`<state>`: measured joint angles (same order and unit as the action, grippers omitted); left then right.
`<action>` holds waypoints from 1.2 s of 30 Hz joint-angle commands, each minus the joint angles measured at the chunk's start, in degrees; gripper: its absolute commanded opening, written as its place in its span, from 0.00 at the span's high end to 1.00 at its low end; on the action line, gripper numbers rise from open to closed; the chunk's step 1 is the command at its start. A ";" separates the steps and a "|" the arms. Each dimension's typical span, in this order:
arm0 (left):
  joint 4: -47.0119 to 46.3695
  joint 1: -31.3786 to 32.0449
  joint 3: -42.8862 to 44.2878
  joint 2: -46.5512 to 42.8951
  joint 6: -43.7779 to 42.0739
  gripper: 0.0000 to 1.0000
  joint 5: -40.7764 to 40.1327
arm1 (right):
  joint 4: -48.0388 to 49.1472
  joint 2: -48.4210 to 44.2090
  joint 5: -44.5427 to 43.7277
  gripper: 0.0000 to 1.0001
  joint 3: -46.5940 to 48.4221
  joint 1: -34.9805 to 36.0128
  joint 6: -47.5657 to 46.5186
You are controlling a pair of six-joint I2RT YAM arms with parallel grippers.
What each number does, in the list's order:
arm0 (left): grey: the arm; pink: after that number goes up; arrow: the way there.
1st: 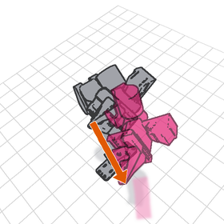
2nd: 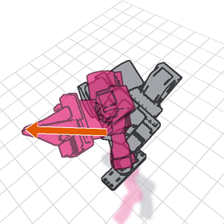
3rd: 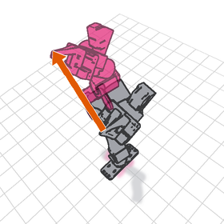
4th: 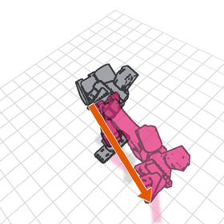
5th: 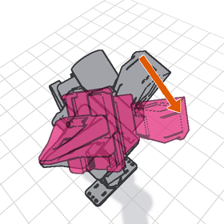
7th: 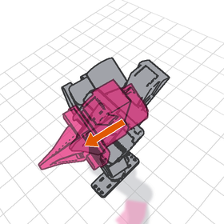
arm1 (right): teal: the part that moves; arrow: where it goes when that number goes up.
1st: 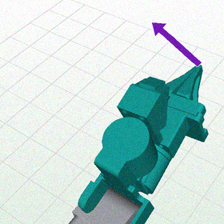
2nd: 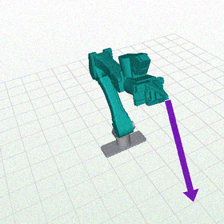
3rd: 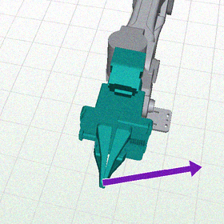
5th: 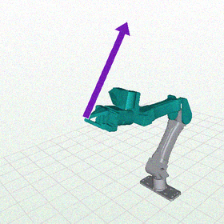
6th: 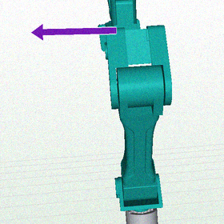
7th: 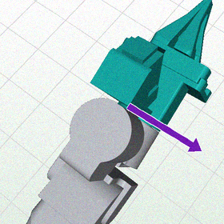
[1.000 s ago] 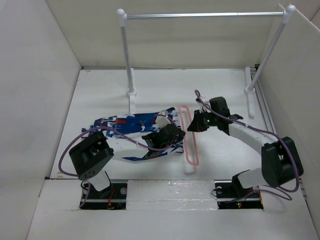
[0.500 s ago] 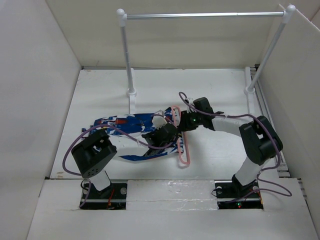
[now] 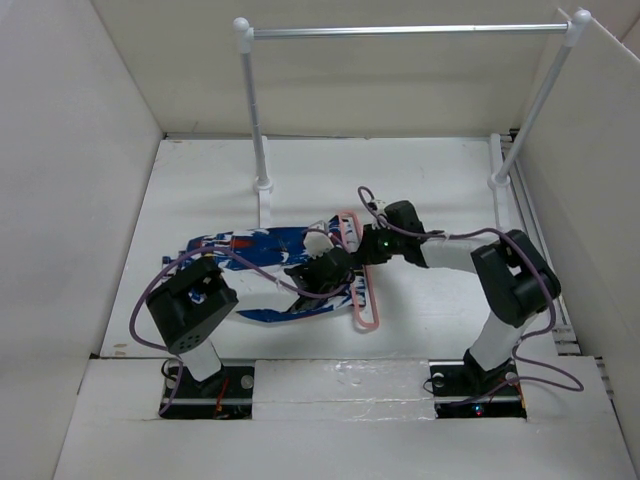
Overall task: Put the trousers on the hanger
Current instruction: Place trousers on hanger
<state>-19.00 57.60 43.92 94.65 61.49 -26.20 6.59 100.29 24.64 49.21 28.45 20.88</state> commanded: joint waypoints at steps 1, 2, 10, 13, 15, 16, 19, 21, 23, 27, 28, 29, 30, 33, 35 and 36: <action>3.62 -1.79 0.82 -0.96 -3.66 1.00 -2.37 | 1.42 -6.41 3.92 1.00 -1.58 -3.02 1.10; 4.23 -1.79 0.73 -1.57 -5.05 1.00 -2.54 | 0.36 -8.25 4.09 1.00 -1.57 -4.26 0.65; 6.70 -3.02 -0.94 -4.39 -9.37 1.00 -3.25 | -10.45 -23.10 11.30 1.00 -2.80 -18.77 -4.79; 6.52 -3.02 -1.47 -4.21 -10.60 1.00 -2.55 | -13.88 -24.88 12.09 1.00 -3.33 -24.56 -7.68; 8.18 -3.02 -1.30 -3.78 -10.61 1.00 -3.16 | -15.28 -25.14 14.45 1.00 -3.77 -28.86 -8.92; 8.80 -3.63 -1.03 -3.86 -10.26 1.00 -3.16 | -16.07 -25.32 15.08 1.00 -3.95 -29.58 -10.32; 10.03 -4.25 -0.07 -2.81 -9.82 1.00 -3.77 | -18.89 -27.33 15.96 1.00 -5.17 -29.59 -12.18; 9.78 -4.78 1.16 -0.97 -8.94 1.00 -2.64 | -16.54 -30.40 17.71 1.00 -9.47 -28.46 -10.52; 10.12 -3.91 4.40 0.70 -8.42 1.00 -2.54 | -18.18 -31.56 17.72 1.00 -11.24 -25.29 -10.86; 15.92 -2.85 11.27 5.45 -7.61 1.00 -5.18 | -19.86 -37.43 15.71 1.00 -15.28 -29.75 -11.65; 16.19 -2.85 11.53 5.46 -7.79 1.00 -5.53 | -19.86 -38.93 16.48 1.00 -15.20 -34.29 -12.18; 16.54 -2.85 10.93 4.67 -7.79 1.00 -5.88 | -20.38 -38.86 17.62 1.00 -14.50 -36.42 -13.14; 16.37 -3.37 10.05 3.88 -7.88 1.00 -5.97 | -22.74 -38.42 19.11 1.00 -13.45 -38.10 -14.28; 15.40 -3.38 5.75 0.19 -8.23 1.00 -6.15 | -27.15 -34.21 19.48 1.00 -8.00 -42.41 -17.89; 16.19 -3.38 3.98 -1.74 -9.02 1.00 -6.93 | -25.58 -32.01 19.92 1.00 -7.72 -44.52 -17.64; 16.45 -3.38 3.20 -2.19 -9.11 1.00 -7.03 | -23.57 -31.39 20.61 1.00 -7.90 -46.10 -17.20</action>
<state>-9.47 55.42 50.26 95.59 54.63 -27.18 -19.27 67.94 45.01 37.91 -13.56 6.66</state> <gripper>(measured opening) 0.024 0.029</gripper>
